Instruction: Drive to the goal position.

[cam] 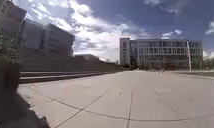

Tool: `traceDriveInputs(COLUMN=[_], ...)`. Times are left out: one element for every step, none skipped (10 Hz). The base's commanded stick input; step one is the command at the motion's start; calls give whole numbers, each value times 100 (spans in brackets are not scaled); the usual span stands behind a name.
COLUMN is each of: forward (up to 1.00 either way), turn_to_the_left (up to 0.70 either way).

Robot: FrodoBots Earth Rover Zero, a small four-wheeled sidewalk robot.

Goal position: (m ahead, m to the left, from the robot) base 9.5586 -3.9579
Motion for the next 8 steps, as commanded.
traceDriveInputs(forward=[0,0,0,0,0,0,0,0], turn_to_the_left=[-70,-70,-70,-70,-70,-70,-70,-70])
